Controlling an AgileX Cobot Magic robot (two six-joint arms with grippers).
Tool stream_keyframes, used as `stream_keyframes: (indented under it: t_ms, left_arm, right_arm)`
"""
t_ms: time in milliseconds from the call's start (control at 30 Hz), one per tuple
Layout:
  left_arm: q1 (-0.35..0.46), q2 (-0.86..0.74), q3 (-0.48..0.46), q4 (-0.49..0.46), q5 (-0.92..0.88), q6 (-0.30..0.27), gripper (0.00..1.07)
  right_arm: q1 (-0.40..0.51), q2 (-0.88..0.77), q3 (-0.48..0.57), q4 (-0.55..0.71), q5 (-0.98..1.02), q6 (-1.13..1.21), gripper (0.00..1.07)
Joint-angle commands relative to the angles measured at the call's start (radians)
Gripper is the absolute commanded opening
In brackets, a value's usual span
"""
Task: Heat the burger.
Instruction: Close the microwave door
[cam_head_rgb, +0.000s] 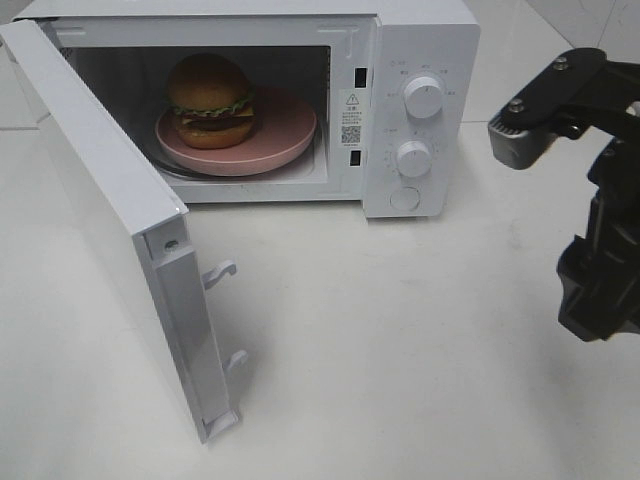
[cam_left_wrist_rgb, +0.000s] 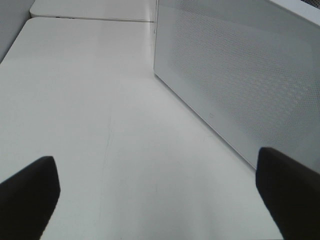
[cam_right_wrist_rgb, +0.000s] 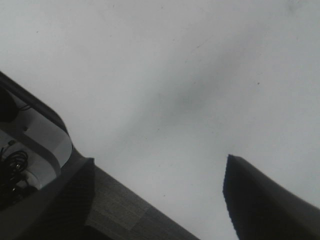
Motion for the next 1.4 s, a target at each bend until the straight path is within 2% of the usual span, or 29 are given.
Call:
stream_keyframes:
  t_ms: [33,233,300,367,400,433,500,733,867,1167,1400]
  left_arm:
    - [-0.004,-0.019,0.0,-0.001,0.0,-0.001,1.0]
    - [-0.004,-0.019,0.0,-0.001,0.0,-0.001,1.0]
    - [-0.004,-0.019,0.0,-0.001,0.0,-0.001,1.0]
    - [-0.004,-0.019,0.0,-0.001,0.0,-0.001,1.0]
    - [-0.004,-0.019,0.0,-0.001,0.0,-0.001,1.0]
    - [-0.004,-0.019,0.0,-0.001,0.0,-0.001,1.0]
    - [-0.004,-0.019,0.0,-0.001,0.0,-0.001,1.0]
    - [-0.004,-0.019,0.0,-0.001,0.0,-0.001,1.0]
    - [-0.004,-0.019,0.0,-0.001,0.0,-0.001,1.0]
    - [-0.004,-0.019,0.0,-0.001,0.0,-0.001,1.0]
    - [-0.004,-0.019,0.0,-0.001,0.0,-0.001,1.0]
  right_arm:
    - [-0.002,-0.115,0.061,0.051,0.01,0.005,0.71]
    - [-0.008,-0.225,0.12,0.053,-0.002,0.005,0.71]
    - [-0.126,-0.327,0.168,0.091,-0.005,0.005,0.71]
    - [-0.161,-0.349,0.176,0.094,-0.007,0.005,0.71]
    - [-0.243,-0.404,0.194,0.094,-0.011,0.006,0.71]
    - [-0.243,-0.404,0.194,0.094,-0.011,0.006,0.71]
    - [-0.309,-0.493,0.213,0.093,-0.016,0.021,0.71]
    - [-0.398,-0.686,0.265,0.093,-0.031,0.028,0.71]
    - [-0.483,-0.857,0.322,0.093,-0.05,0.028,0.71]
    - [-0.549,-1.14,0.413,0.112,-0.119,0.034,0.71]
    - [-0.595,-1.265,0.432,0.117,-0.135,0.034,0.71]
